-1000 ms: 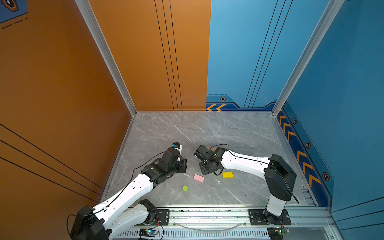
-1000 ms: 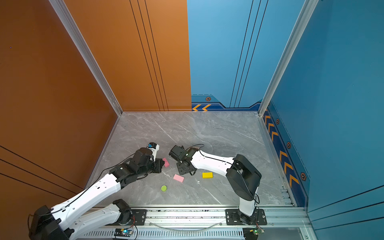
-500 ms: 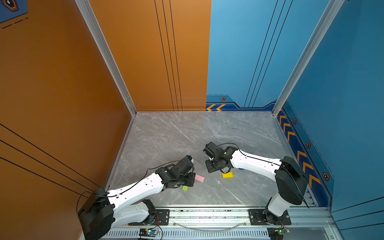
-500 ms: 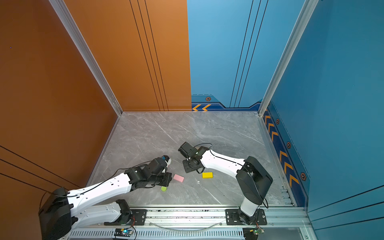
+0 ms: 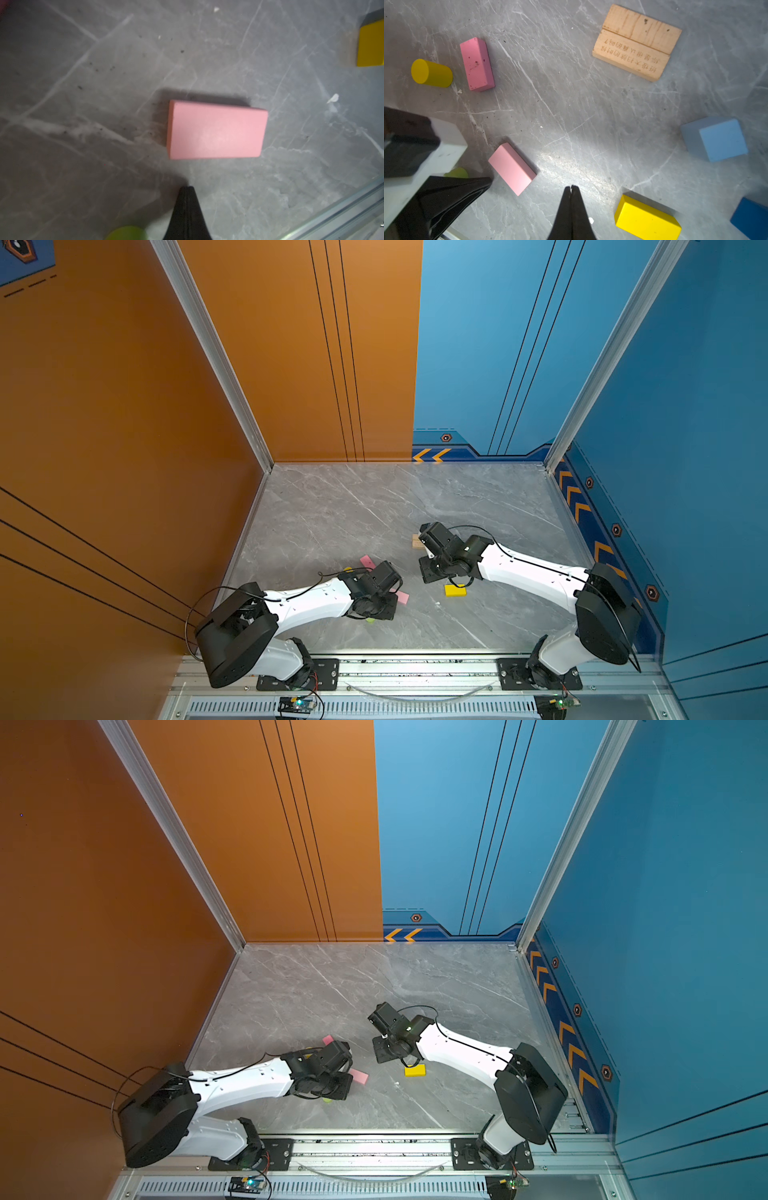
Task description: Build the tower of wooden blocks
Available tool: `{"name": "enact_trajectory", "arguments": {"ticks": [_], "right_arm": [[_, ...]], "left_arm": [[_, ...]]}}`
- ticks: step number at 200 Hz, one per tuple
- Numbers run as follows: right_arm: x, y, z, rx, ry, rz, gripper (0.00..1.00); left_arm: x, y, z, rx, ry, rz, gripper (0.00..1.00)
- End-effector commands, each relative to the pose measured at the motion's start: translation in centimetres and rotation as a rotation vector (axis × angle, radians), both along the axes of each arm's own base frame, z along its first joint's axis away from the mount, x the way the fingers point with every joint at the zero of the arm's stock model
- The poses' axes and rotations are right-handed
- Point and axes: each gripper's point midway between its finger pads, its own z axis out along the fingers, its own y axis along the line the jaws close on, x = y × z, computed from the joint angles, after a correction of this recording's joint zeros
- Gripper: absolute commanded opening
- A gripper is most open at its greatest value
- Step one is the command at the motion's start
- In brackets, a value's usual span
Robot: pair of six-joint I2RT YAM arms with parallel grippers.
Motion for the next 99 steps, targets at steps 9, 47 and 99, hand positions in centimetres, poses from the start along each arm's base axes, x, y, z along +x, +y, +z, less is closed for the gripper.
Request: {"name": "enact_trajectory", "arguments": {"ticks": [9,47,99], "right_arm": [[0.0,-0.7,0.7,0.024,-0.025,-0.014,0.0],[-0.4,-1.3,0.4,0.031,-0.024,-0.029,0.0],[-0.9,-1.4,0.1,0.033,-0.016,-0.035,0.0]], "left_arm": [[1.0,0.1,-1.0,0.008,0.015,0.027,0.0],[2.8,-0.7,-0.8,-0.005,0.0,0.027,0.0],[4.2,-1.3,-0.7,-0.011,0.001,0.009,0.0]]}}
